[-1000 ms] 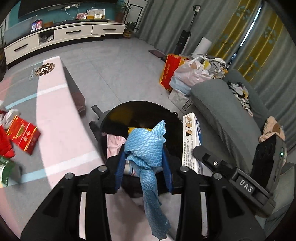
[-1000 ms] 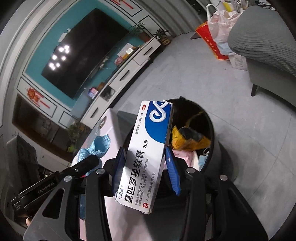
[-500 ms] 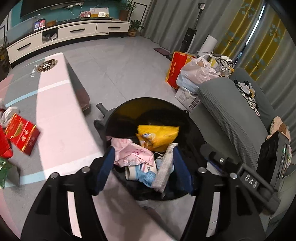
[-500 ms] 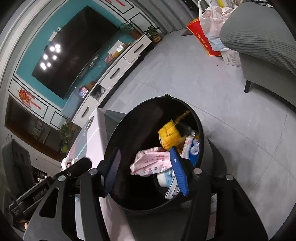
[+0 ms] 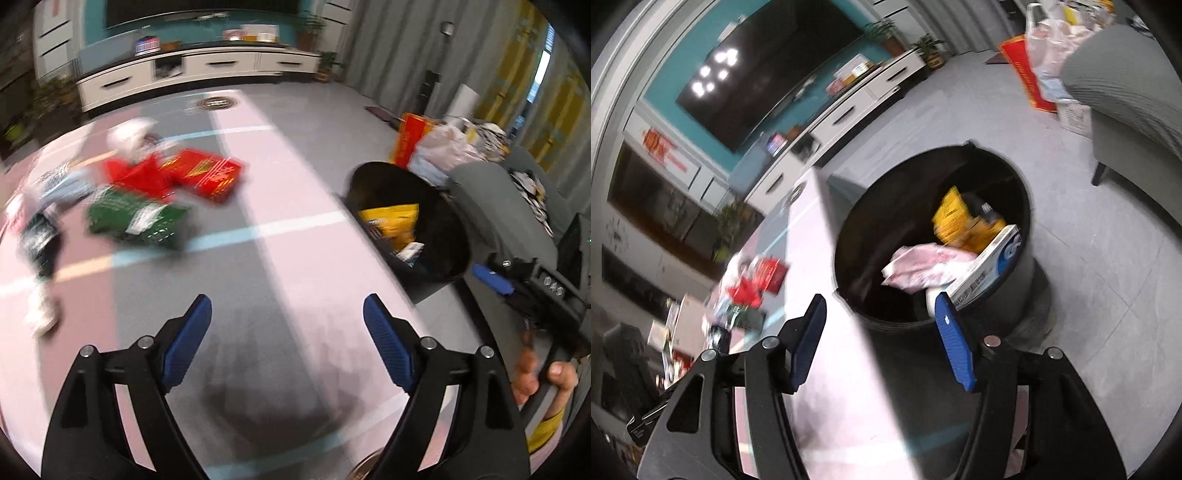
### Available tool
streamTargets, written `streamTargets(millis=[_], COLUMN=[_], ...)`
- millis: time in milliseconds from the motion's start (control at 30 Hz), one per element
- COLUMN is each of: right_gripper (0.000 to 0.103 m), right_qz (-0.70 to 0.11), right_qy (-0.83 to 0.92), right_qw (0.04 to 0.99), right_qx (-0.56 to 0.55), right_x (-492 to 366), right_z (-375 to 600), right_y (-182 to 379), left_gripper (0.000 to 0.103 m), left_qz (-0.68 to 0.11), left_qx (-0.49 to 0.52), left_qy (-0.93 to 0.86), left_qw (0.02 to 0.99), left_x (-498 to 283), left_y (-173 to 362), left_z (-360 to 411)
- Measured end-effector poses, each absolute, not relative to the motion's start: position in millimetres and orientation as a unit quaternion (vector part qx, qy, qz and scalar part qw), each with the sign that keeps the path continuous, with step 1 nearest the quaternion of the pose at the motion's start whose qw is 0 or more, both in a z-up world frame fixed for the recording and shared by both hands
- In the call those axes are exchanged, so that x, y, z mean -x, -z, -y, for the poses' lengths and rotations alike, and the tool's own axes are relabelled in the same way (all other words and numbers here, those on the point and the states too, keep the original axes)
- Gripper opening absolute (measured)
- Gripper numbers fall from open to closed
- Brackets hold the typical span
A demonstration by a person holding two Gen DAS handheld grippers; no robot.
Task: Collect trash
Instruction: 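Move both tools back over the table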
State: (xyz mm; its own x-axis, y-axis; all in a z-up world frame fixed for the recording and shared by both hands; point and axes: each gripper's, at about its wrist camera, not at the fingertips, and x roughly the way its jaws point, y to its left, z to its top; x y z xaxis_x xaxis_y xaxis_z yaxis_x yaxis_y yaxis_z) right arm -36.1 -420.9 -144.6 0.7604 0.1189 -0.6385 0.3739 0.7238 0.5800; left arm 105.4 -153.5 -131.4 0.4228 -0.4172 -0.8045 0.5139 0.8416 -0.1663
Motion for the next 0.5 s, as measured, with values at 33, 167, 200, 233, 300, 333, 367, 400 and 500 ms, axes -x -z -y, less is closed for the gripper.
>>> streamTargets(millis=[33,167,200,233,300,333,367,400,500], right_gripper=[0.061,0.061,0.061,0.061,0.061,0.061,0.061,0.061,0.061], right_qz=[-0.342,-0.359,-0.362,-0.367,-0.374,-0.378,-0.383,-0.386,-0.397], right_qy=[0.067,0.033,0.027,0.019,0.006,0.0,-0.009,-0.015,-0.033], right_qw=[0.867,0.879,0.882,0.885,0.889,0.892,0.894,0.894,0.895], right_qx=[-0.355,-0.311,-0.302,-0.287,-0.262,-0.249,-0.234,-0.225,-0.201], right_x=[33.2,19.3,17.1,13.8,7.1,3.5,-1.0,-3.4,-14.3], right_z=[412.2,376.8,368.7,357.8,339.9,330.6,319.4,312.6,290.5], right_y=[141.6,129.1,126.7,124.0,120.0,118.1,116.5,116.2,116.0], left_gripper=[0.085,0.085,0.085,0.085,0.085,0.085,0.085,0.085,0.085], left_qz=[-0.461,-0.464,-0.464,-0.463,-0.463,-0.463,-0.463,-0.464,-0.466], left_qx=[-0.045,-0.005,0.002,0.01,0.02,0.024,0.029,0.035,0.053], left_qy=[0.261,0.21,0.199,0.186,0.159,0.147,0.135,0.12,0.095], left_qw=[0.847,0.861,0.863,0.867,0.872,0.874,0.876,0.877,0.878], left_x=[-104.7,-104.5,-104.5,-104.1,-103.1,-102.3,-101.9,-101.3,-100.7], left_y=[131.4,131.8,132.5,133.0,134.9,136.1,137.9,139.7,145.1], left_z=[137.1,75.5,62.6,47.7,20.0,6.8,-6.5,-19.9,-49.2])
